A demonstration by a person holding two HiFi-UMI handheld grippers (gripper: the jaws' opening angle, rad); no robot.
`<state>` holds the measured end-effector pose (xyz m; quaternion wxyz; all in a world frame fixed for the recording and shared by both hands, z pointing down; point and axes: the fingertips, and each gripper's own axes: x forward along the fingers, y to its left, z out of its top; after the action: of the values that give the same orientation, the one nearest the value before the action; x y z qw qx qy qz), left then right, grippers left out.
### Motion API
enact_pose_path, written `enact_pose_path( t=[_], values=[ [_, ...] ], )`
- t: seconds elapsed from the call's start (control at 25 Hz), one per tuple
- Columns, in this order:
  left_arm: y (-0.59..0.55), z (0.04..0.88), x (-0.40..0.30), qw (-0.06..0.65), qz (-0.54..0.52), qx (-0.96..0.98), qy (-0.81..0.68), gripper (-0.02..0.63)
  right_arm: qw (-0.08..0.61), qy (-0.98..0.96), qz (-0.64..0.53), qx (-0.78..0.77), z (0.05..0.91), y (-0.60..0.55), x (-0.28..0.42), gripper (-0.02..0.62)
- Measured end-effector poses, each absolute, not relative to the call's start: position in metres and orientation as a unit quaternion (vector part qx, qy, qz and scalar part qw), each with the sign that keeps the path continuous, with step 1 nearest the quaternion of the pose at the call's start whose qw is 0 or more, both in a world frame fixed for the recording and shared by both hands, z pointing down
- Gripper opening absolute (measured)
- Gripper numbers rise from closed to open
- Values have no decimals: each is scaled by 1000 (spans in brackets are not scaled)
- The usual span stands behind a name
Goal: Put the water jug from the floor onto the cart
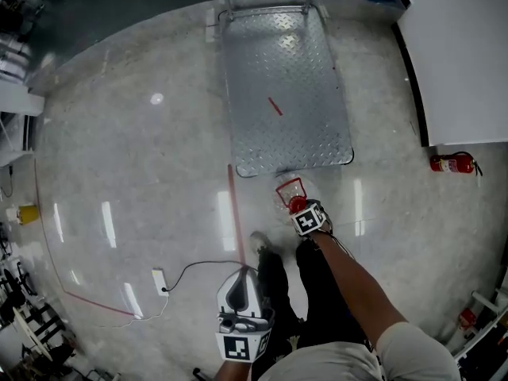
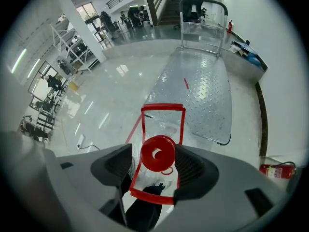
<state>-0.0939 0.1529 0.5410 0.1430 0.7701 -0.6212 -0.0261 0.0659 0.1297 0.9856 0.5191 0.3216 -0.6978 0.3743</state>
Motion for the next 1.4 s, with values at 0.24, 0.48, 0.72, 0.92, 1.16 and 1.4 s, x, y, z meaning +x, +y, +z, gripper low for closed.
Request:
enact_pose_path(
  t=[0.24,0.48,0.72,0.92,1.16,1.4],
  values=[
    [141,554,-98,141,-27,768,-624,3,542,-679,368,331,1011,132,72,267],
    [132,577,-102,149,-20,764,-628,3,534,-683,364,340,1017,131,71,278],
    [130,581,-96,146,-21,762,-630,3,535,-688,353,341,1014,133,73,275],
    [124,569,-90,140,-27,758,-636,3,534,-696,348,330,986,137,74,273],
    [114,554,-75,137,-36,746,-650,3,535,-716,332,300,931,137,72,272],
    [109,518,-54,129,-49,733,-666,3,538,-738,302,273,867,119,72,272]
  ],
)
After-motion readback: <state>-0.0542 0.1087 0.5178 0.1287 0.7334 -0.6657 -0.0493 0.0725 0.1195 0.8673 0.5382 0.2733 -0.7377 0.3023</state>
